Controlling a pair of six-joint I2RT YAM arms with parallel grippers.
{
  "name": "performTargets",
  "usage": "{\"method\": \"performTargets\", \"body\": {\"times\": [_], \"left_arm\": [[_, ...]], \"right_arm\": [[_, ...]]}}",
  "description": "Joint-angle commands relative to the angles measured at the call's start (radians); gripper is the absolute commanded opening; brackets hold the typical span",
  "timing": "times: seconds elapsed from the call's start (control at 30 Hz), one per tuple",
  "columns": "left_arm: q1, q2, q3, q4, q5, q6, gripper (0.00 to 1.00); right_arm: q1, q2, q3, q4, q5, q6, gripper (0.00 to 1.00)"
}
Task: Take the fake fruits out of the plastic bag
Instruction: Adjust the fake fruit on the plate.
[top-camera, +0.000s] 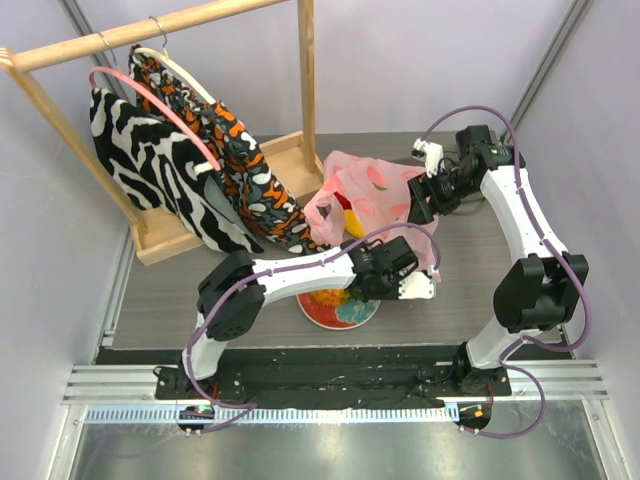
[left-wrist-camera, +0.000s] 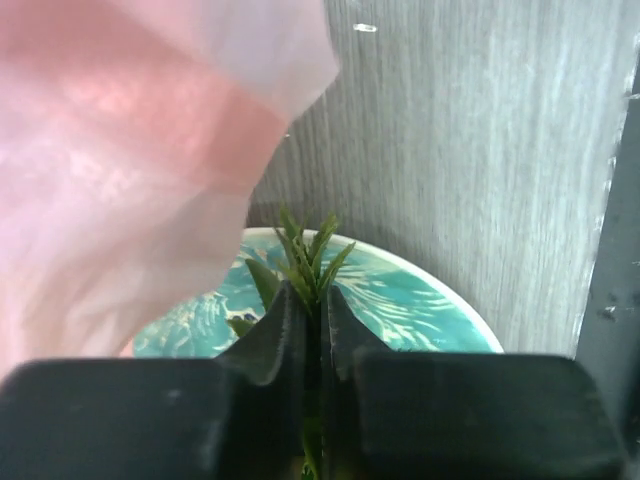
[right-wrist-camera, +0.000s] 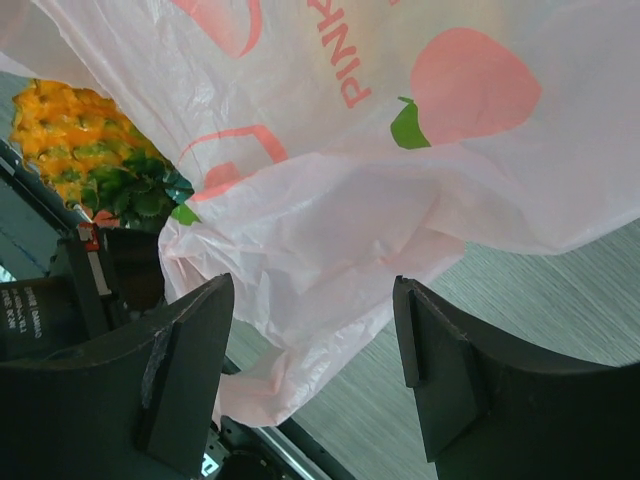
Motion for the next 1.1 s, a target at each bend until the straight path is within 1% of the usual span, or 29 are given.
{"method": "performTargets", "body": {"times": [0.0,0.03,0.1,0.13,0.17,0.2,0.23,0.27,0.3,0.33,0.37,0.4,0.43,0.5,0.53,0.57,0.67,0.7,0.77,0.8,0.93,1.07], "left_arm": [[0.006,-0.11,0.047,-0.048,0.072,-0.028,0.0],[0.011,-0.164,0.042,-0.031,0.08,-0.048,0.0],[0.038,-0.25,-0.039,0.027,0.097,-0.116,0.0],[0.052,-0.296,-0.1,0.152,0.101,-0.143,0.0],[0.084,-0.413,-0.234,0.234,0.106,-0.163,0.0],[0.101,-0.469,-0.325,0.329,0.101,-0.186,0.0],[0.121,-0.532,-0.406,0.562,0.016,-0.241,0.0],[0.129,-0.621,-0.482,0.674,-0.03,-0.263,0.0],[0.136,-0.662,-0.622,0.795,-0.072,-0.274,0.0],[0.145,-0.689,-0.674,0.984,-0.115,-0.306,0.0],[0.149,-0.722,-0.726,1.068,-0.209,-0.321,0.0],[0.152,-0.733,-0.787,1.131,-0.227,-0.328,0.0],[0.159,-0.741,-0.815,1.238,-0.236,-0.334,0.0],[0.158,-0.738,-0.867,1.342,-0.264,-0.367,0.0],[0.159,-0.73,-0.877,1.421,-0.265,-0.384,0.0],[0.158,-0.724,-0.886,1.454,-0.273,-0.424,0.0],[0.159,-0.707,-0.939,1.569,-0.282,-0.482,0.0],[0.158,-0.706,-0.959,1.645,-0.285,-0.487,0.0],[0.158,-0.7,-1.036,1.744,-0.29,-0.48,0.0],[0.161,-0.694,-1.057,1.825,-0.293,-0.483,0.0],[0.179,-0.686,-1.148,1.884,-0.304,-0.541,0.0],[0.179,-0.677,-1.209,1.937,-0.272,-0.581,0.0]], "right_arm": [[-0.007,-0.02,0.017,0.034,-0.014,0.037,0.72],[-0.007,-0.015,0.02,0.034,-0.012,0.044,0.73],[-0.007,-0.004,0.034,0.028,-0.008,0.041,0.73],[-0.007,-0.001,0.04,0.02,-0.005,0.032,0.73],[-0.007,0.005,0.046,0.011,-0.002,0.023,0.72],[-0.007,0.01,0.057,-0.011,0.014,0.014,0.73],[-0.007,0.019,0.061,-0.02,0.021,-0.001,0.72],[-0.007,0.023,0.069,-0.031,0.031,-0.011,0.73],[-0.007,0.028,0.072,-0.049,0.041,-0.015,0.72],[-0.007,0.039,0.074,-0.055,0.063,-0.018,0.73],[-0.008,0.045,0.08,-0.061,0.075,-0.022,0.73],[-0.007,0.051,0.083,-0.078,0.083,-0.026,0.73],[-0.007,0.057,0.085,-0.083,0.104,-0.029,0.73],[-0.007,0.06,0.086,-0.088,0.127,-0.032,0.72],[-0.007,0.062,0.083,-0.089,0.141,-0.035,0.72],[-0.007,0.065,0.078,-0.089,0.17,-0.04,0.73],[-0.008,0.072,0.068,-0.088,0.225,-0.049,0.73],[-0.007,0.076,0.066,-0.088,0.238,-0.051,0.73],[-0.008,0.08,0.065,-0.084,0.262,-0.051,0.73],[-0.007,0.085,0.063,-0.081,0.267,-0.049,0.72],[-0.007,0.109,0.054,-0.081,0.291,-0.057,0.73],[-0.004,0.148,0.078,-0.074,0.307,-0.058,0.72]]}}
